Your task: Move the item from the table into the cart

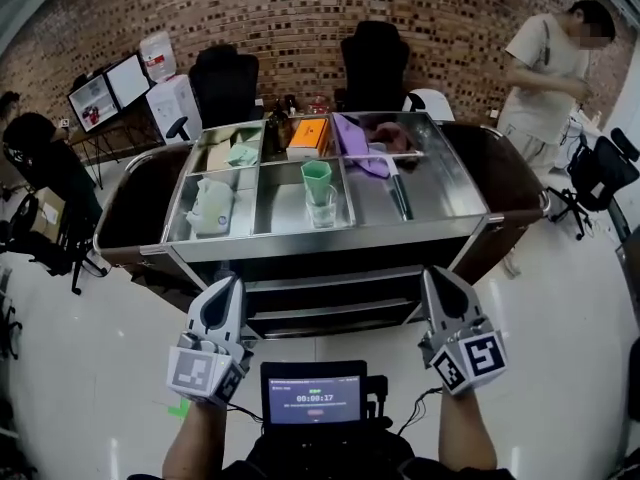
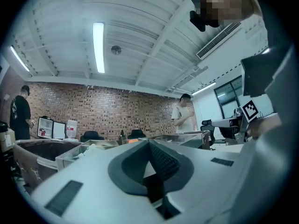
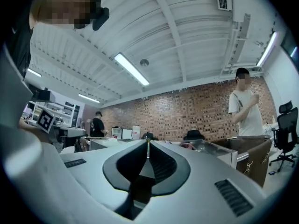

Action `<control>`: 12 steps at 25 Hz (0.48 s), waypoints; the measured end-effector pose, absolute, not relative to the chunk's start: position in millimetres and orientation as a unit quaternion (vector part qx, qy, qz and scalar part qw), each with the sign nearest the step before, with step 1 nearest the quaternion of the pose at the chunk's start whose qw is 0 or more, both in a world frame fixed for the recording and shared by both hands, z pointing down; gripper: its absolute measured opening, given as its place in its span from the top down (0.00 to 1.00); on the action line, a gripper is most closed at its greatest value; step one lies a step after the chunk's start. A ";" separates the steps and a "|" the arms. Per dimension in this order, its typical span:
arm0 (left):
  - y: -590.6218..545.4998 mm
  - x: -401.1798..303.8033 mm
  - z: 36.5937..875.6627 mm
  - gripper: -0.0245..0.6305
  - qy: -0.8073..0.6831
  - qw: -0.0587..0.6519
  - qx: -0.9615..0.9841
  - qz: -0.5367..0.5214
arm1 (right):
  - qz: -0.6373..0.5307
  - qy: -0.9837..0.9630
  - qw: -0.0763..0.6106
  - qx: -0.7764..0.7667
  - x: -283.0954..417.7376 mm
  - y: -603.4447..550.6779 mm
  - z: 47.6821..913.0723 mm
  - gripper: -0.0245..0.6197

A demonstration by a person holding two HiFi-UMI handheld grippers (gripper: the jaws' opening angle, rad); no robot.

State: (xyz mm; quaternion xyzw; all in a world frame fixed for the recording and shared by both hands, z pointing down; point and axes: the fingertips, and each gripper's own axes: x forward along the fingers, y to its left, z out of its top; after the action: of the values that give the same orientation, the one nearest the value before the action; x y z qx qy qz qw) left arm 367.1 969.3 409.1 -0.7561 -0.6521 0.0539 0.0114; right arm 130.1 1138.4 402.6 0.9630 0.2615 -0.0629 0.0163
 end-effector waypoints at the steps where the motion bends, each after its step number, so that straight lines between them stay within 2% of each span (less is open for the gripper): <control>1: 963.1 367.3 410.1 0.96 -0.652 0.016 -0.756 0.056 | -0.064 0.265 0.014 0.962 128.2 1132.3 404.0 0.96; 12: 925.7 368.3 413.3 0.96 -0.644 0.020 -0.763 0.059 | -0.052 0.280 0.013 0.959 121.6 1097.4 408.6 0.96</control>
State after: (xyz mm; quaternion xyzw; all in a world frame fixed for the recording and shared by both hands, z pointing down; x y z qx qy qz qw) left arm 368.3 925.7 413.3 -0.7627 -0.6438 0.0589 0.0201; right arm 121.6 1097.4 408.6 0.9585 0.2798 -0.0522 0.0130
